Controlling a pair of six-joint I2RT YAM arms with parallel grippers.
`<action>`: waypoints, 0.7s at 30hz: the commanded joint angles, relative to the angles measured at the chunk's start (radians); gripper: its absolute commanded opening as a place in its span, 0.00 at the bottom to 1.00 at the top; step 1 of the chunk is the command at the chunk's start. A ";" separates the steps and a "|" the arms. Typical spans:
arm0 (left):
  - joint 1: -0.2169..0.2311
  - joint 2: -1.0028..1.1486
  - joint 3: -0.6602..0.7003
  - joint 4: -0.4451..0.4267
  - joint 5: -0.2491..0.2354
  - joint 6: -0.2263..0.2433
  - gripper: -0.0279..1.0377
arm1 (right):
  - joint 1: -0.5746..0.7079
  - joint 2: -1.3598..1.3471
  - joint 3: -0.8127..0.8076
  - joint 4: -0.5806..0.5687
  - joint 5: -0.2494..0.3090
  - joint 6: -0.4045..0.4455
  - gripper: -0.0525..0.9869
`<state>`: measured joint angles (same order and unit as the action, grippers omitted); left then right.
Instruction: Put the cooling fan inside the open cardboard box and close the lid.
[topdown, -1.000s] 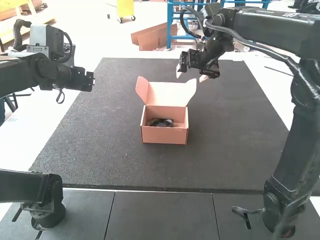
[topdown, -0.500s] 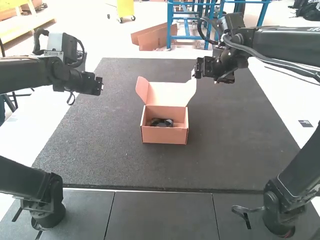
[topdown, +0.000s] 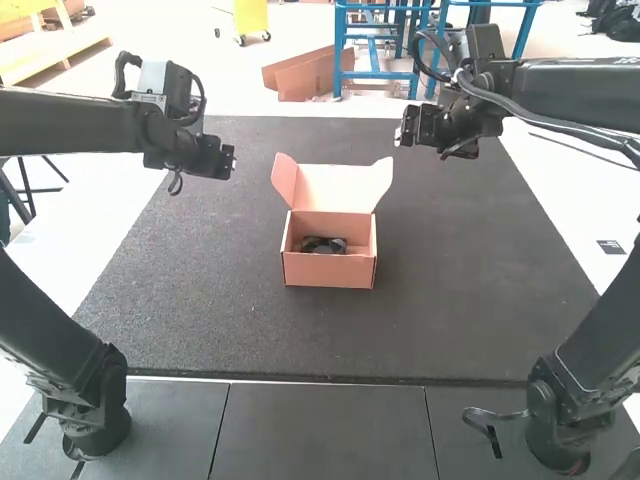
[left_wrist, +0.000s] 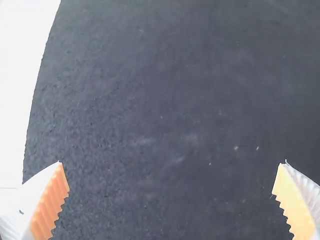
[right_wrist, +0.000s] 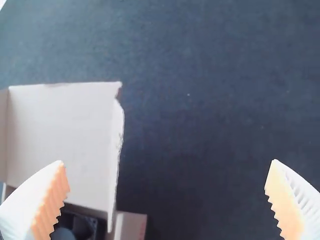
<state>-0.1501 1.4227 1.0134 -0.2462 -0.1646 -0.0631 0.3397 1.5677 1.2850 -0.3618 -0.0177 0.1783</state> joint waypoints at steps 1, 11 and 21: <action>-0.003 0.036 0.051 0.022 -0.004 -0.012 0.94 | -0.015 0.048 0.056 0.009 -0.004 -0.010 0.92; -0.005 0.170 0.131 0.061 0.005 -0.012 0.94 | -0.005 0.155 0.178 -0.023 -0.024 -0.003 0.92; -0.062 0.246 0.220 0.039 0.051 -0.030 0.94 | -0.011 0.213 0.237 -0.094 -0.067 -0.002 0.92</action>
<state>-0.1867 1.6653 1.1892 -0.2089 -0.1413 -0.0761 0.3389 1.7695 1.4826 -0.4519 -0.0559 0.1791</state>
